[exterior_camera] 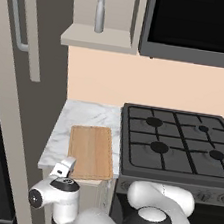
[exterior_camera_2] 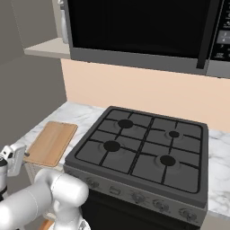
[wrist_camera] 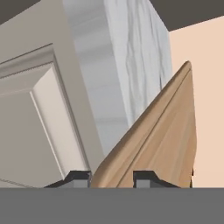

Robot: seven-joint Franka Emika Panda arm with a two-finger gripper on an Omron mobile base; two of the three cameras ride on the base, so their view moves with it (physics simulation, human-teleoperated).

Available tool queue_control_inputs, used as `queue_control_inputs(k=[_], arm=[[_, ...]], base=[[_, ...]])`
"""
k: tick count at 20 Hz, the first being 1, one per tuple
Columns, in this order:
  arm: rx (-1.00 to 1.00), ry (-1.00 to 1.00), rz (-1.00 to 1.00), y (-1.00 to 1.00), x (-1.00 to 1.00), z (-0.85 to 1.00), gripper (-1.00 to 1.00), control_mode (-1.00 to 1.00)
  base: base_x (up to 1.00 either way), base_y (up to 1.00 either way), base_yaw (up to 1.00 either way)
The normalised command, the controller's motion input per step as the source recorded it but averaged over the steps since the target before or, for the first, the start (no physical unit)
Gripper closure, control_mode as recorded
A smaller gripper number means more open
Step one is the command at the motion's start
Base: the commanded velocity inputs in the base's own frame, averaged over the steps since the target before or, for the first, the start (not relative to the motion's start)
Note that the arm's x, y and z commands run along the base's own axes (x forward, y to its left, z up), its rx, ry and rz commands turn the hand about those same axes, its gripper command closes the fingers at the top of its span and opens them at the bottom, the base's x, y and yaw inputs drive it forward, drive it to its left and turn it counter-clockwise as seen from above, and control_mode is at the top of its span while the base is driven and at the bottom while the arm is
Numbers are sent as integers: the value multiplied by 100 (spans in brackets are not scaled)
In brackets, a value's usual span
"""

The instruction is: Move the cutting board and knife to the sink. Then move spray from the cabinet to the counter.

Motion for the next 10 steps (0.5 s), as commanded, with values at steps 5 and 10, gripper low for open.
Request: queue_control_inputs(k=[5, 10], arm=[[0, -10, 0, -5, -22, 26, 100, -100], [0, -15, 0, -3, -36, 47, 100, -100]], base=[[0, 0, 0], [0, 0, 0]])
